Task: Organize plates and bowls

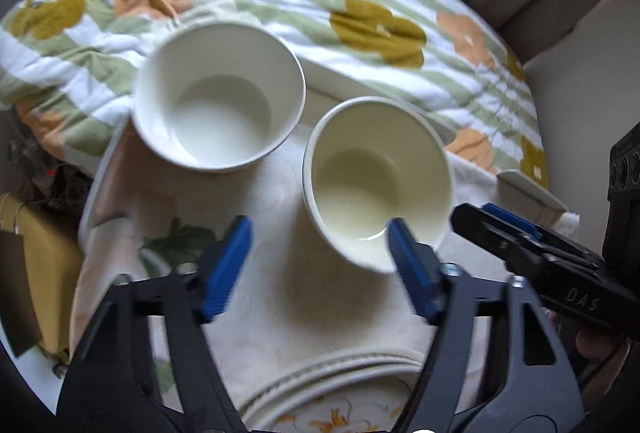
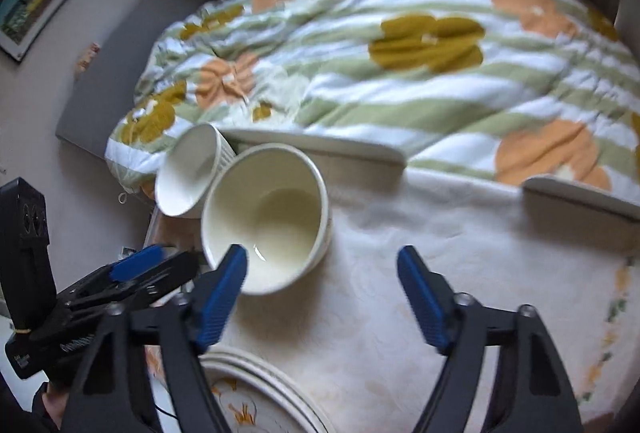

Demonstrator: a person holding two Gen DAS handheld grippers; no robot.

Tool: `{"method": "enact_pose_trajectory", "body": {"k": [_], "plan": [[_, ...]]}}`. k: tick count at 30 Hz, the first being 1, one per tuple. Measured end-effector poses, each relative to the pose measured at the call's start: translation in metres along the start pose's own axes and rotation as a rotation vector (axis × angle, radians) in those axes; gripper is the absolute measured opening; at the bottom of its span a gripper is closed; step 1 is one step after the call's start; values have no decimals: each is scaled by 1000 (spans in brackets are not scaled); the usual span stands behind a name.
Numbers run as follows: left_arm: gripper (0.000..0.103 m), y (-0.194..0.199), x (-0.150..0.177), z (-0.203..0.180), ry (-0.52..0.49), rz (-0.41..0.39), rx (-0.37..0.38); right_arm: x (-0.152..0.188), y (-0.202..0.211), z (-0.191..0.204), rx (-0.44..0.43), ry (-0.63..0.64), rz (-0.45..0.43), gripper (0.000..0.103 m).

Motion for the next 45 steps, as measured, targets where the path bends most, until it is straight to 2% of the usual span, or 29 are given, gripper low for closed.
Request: {"method": "enact_pose_trajectory", "body": {"k": [4,6,7,9,12,22,30,39,45], "plan": [[47,-21,-9,6,-16,21,7,-3,-20,1,13,-23,21,51],[32,-27,-13,7,-28,30,11,-4,-25,1,20,-29,26,44],[29,-31,-15,7,-33,37,20,-6,-29,1,19,-31,28,37],[24,-34,-16,8,-37,45,38,-6,-32,0,18,-36,36,30],[21,-38,-18,4,-60,51,47,-6,-36,1,-10,-44,38,17],[21,-35,-15,2,-92,43,39,-7,-36,3,1,-37,25,16],[21,-12,-8,-11,-133,-1,36,-1,-19,5,6,-24,-13,17],[21,44,16,-65,-220,-59,80,20,55,2,34,-36,-96,16],[21,71,62,-125,-306,-68,114,59,115,-24,60,-94,-152,16]]}}
Point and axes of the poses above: each gripper's, at about its wrist camera, not at the fingertips, and y roughly against the way its jaws point, z to its left, x to its underside, the point moved 1 cm from there along -y, roughly the way its jaws point, and after that the axes turned 7 degrees about y, right-handed, at the moved point
